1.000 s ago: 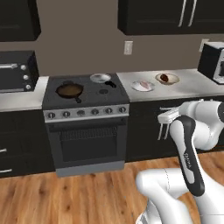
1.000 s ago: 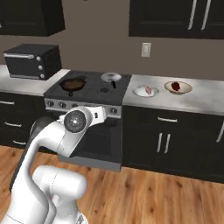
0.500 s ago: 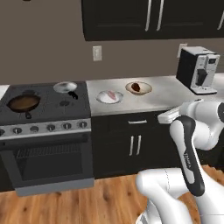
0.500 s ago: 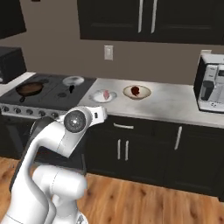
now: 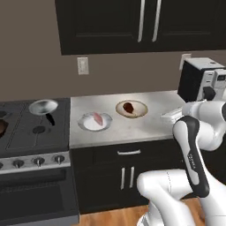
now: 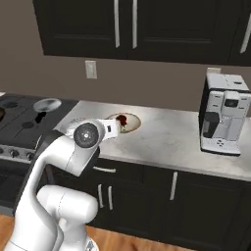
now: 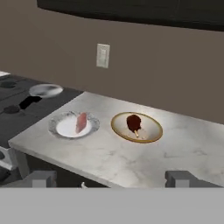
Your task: Place one of the steaks on the plate and the other in the bowl. Then place the bowl in the fridge.
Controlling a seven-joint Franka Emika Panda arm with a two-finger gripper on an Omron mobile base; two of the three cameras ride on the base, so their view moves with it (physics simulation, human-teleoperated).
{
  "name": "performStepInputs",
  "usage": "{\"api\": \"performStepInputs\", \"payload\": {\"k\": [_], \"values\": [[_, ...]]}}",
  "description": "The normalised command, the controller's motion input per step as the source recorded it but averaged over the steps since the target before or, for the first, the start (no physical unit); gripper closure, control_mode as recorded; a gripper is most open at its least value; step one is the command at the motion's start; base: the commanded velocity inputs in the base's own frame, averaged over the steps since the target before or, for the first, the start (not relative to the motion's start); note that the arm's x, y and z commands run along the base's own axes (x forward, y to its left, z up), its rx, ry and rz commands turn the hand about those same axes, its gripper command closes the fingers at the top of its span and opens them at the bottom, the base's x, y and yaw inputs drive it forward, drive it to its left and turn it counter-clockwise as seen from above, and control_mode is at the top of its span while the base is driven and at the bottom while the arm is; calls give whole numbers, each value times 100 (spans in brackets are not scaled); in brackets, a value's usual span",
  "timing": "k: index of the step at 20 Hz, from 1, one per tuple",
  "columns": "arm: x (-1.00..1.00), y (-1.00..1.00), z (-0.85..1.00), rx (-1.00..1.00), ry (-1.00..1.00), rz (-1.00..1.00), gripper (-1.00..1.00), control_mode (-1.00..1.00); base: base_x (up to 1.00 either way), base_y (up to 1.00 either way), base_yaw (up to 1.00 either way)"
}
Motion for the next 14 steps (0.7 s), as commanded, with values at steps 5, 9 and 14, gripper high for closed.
{"api": "performStepInputs", "payload": {"k": [5,9,14], "values": [[0,0,0,0,0,0,-100,100,100,0,0],[0,0,0,0,0,0,-100,100,93,-6,0],[0,0,0,0,0,0,-100,100,57,-13,4]]}}
